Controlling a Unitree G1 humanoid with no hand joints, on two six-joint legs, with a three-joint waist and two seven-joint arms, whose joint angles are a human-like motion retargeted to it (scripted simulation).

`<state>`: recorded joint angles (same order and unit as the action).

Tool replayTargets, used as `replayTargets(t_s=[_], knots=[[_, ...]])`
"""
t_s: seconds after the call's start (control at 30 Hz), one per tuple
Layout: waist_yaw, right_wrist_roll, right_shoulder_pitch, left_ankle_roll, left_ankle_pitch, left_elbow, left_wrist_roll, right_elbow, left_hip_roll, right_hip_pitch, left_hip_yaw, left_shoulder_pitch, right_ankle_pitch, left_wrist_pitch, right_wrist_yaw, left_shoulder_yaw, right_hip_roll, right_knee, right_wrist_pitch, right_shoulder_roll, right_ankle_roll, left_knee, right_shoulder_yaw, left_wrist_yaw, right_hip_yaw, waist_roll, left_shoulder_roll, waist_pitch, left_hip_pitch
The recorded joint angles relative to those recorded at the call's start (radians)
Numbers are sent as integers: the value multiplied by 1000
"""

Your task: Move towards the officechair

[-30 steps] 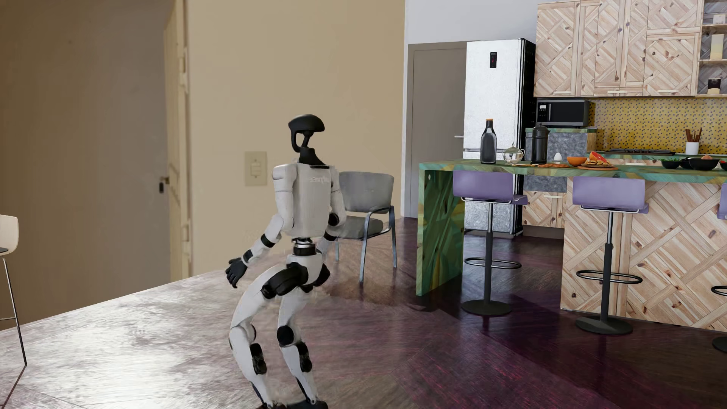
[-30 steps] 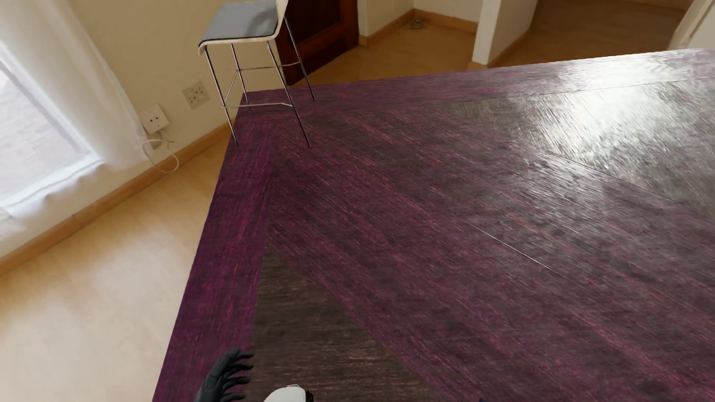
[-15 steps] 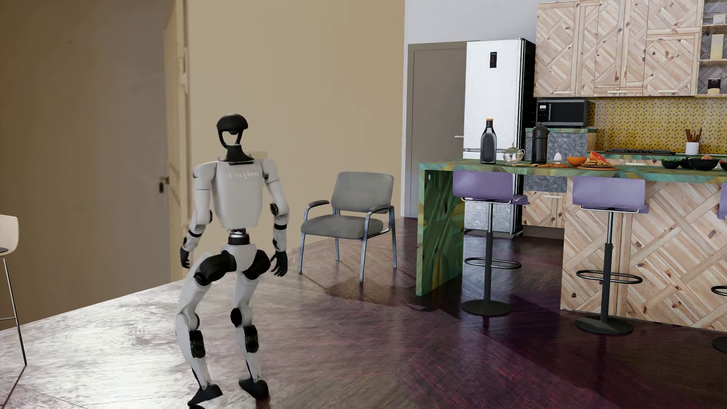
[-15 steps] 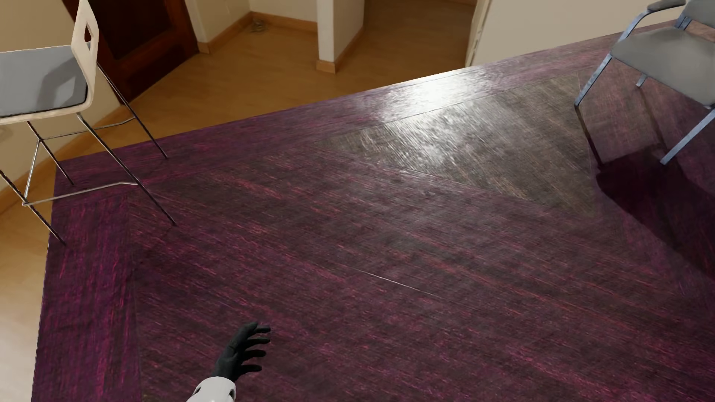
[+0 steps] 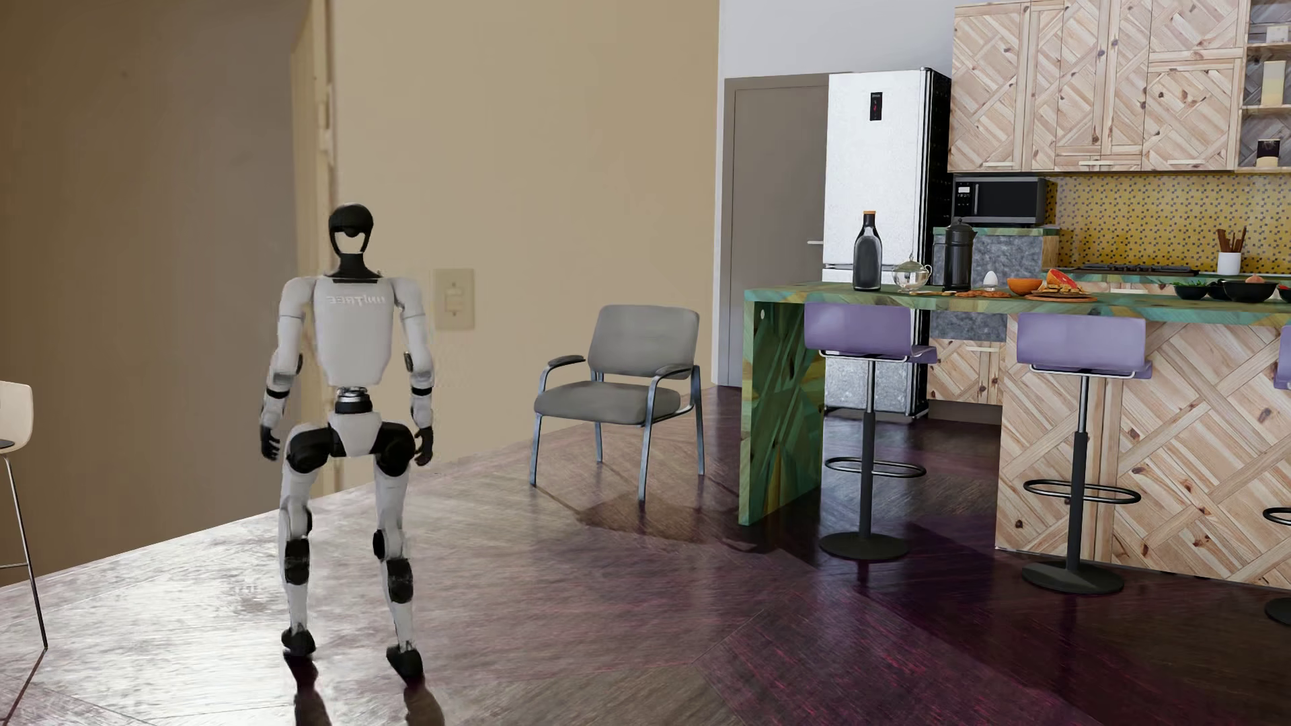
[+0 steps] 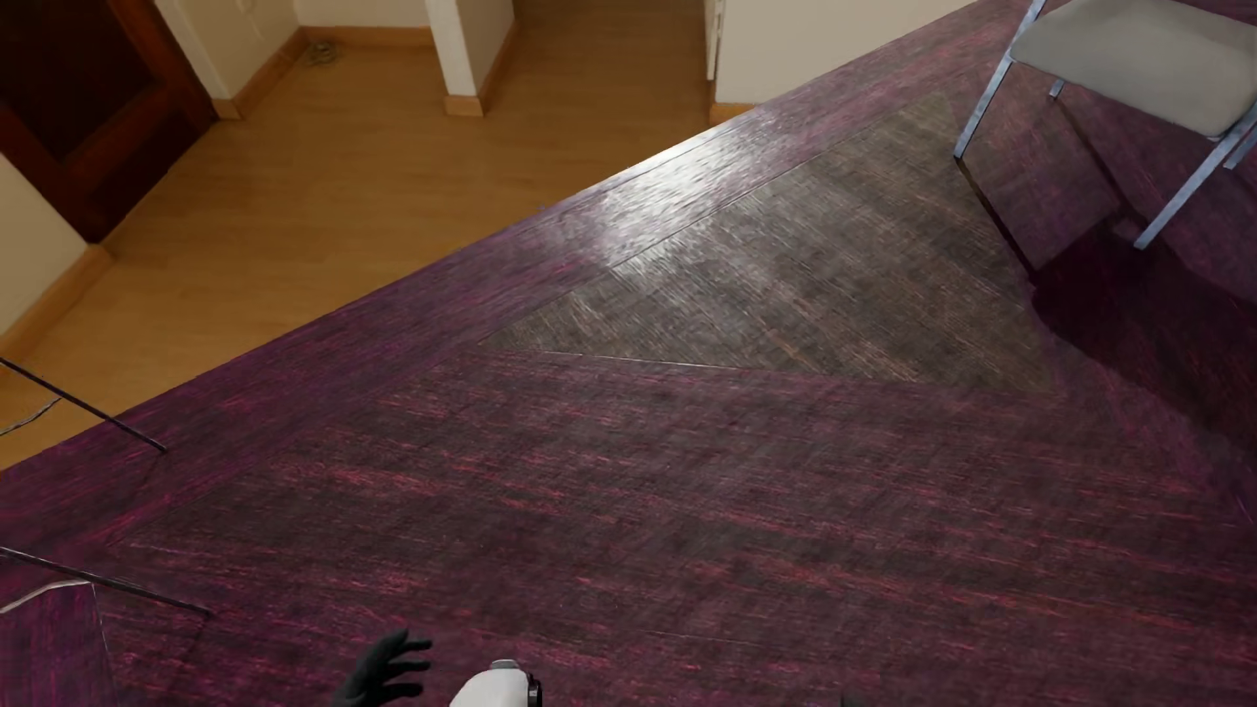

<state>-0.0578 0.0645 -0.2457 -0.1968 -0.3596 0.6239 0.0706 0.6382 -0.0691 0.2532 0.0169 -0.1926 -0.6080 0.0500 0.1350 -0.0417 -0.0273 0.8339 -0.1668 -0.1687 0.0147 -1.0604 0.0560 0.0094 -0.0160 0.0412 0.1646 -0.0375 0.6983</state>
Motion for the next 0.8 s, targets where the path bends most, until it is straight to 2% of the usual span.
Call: replayTargets(t_s=[0.03,0.07,0.1,0.13,0.17,0.2,0.23,0.27,0.3,0.33,0.37,0.43,0.47,0.5,0.53,0.57,0.6,0.63,0.67,0.7,0.73,0.77,0.8], knots=[[-6,-6,68,-2,59,56,22,-63,-1,4,4,-39,3,2,-6,25,-15,100,29,25,5,143,-8,-14,18,26,37,-5,-13],[-30,-20,111,82,43,73,22,-30,-1,86,-26,-28,124,-19,-42,10,-6,314,83,32,71,119,30,-5,26,3,89,-9,-40],[-59,-25,119,211,3,86,3,18,-5,170,-68,-1,246,-13,-106,23,14,431,124,32,107,131,42,35,5,-36,107,-11,-90],[-99,-23,87,186,-32,59,-26,5,-13,240,-96,23,272,-16,-171,22,37,462,145,19,101,156,17,87,-32,-66,92,-12,-148],[-151,-20,48,130,-64,-4,-63,-27,-21,291,-126,60,221,-32,-216,18,52,452,143,8,55,188,-9,135,-49,-102,77,-16,-219],[-201,-24,7,160,-93,-26,-98,-39,-26,321,-146,108,166,-30,-230,-21,54,370,127,10,34,224,-37,168,-56,-122,48,-1,-285],[-236,-33,-23,134,-122,-58,-127,-50,-35,335,-162,159,132,-30,-221,-53,51,281,101,17,10,220,-39,185,-57,-143,23,4,-339],[-226,-49,-42,111,-90,-80,-139,-35,-43,325,-170,212,155,-22,-194,-59,74,115,79,0,24,52,-1,181,-54,-170,-23,1,-314],[-188,-61,-20,92,46,-31,-128,87,-41,290,-105,204,168,17,-155,-78,52,118,75,-39,54,-154,66,156,-55,-139,-48,-1,-206],[-124,-60,-10,76,89,-9,-104,133,1,246,-32,155,131,35,-119,-82,26,112,58,-50,50,-207,53,114,-40,-97,-43,-12,-123],[-50,-52,-18,63,48,9,-66,100,25,184,9,97,104,30,-81,-38,-2,82,37,-40,44,-168,22,64,-27,-42,-42,-23,-57],[5,-61,8,29,-17,2,14,-34,2,86,15,-29,30,-30,-44,-11,-30,51,22,38,30,83,6,-13,15,31,6,0,16],[-19,-66,81,1,115,69,36,-44,-54,55,2,-43,-9,-36,-65,10,-53,89,28,24,39,199,59,-32,33,64,34,2,3],[-71,-55,124,44,123,86,26,-36,-44,107,-35,-23,71,-38,-110,1,-25,275,46,48,68,183,36,-20,36,26,90,-13,-40],[-96,-35,135,144,77,71,1,17,-46,172,-73,9,208,-34,-163,20,5,414,75,36,81,183,35,17,13,-11,109,-15,-86],[-117,-11,86,114,42,25,-34,39,-49,216,-106,46,258,-31,-219,6,43,449,99,23,44,207,-9,75,-20,-52,88,-12,-149],[-167,5,29,104,12,-16,-74,17,-59,240,-129,85,199,-17,-244,-7,53,428,94,11,4,241,-25,127,-39,-91,68,-15,-227],[-219,11,-19,94,-24,-64,-109,-13,-70,259,-146,118,154,-8,-247,-34,61,341,78,-9,1,261,-33,170,-50,-116,35,-3,-284],[-219,4,-70,72,-70,-92,-126,-3,-74,244,-146,183,114,-6,-227,-76,80,129,68,-33,47,206,-44,191,-37,-141,6,14,-302],[-179,-10,-73,54,27,-47,-115,87,-82,196,-82,203,75,25,-174,-81,50,118,63,-57,52,3,22,184,-34,-124,-31,10,-228],[-134,-20,-64,41,99,-16,-90,126,-49,137,-14,161,49,55,-116,-71,26,87,52,-53,52,-157,47,162,-22,-96,-48,3,-152],[-79,-19,-51,33,62,-8,-58,104,-15,80,9,101,31,49,-62,-51,9,45,35,-23,50,-182,23,126,-2,-66,-21,1,-88],[-32,-13,-18,27,5,-19,-24,55,5,15,6,30,14,15,-25,-3,-3,0,24,-10,43,-128,14,88,23,-29,-9,-1,-44]])
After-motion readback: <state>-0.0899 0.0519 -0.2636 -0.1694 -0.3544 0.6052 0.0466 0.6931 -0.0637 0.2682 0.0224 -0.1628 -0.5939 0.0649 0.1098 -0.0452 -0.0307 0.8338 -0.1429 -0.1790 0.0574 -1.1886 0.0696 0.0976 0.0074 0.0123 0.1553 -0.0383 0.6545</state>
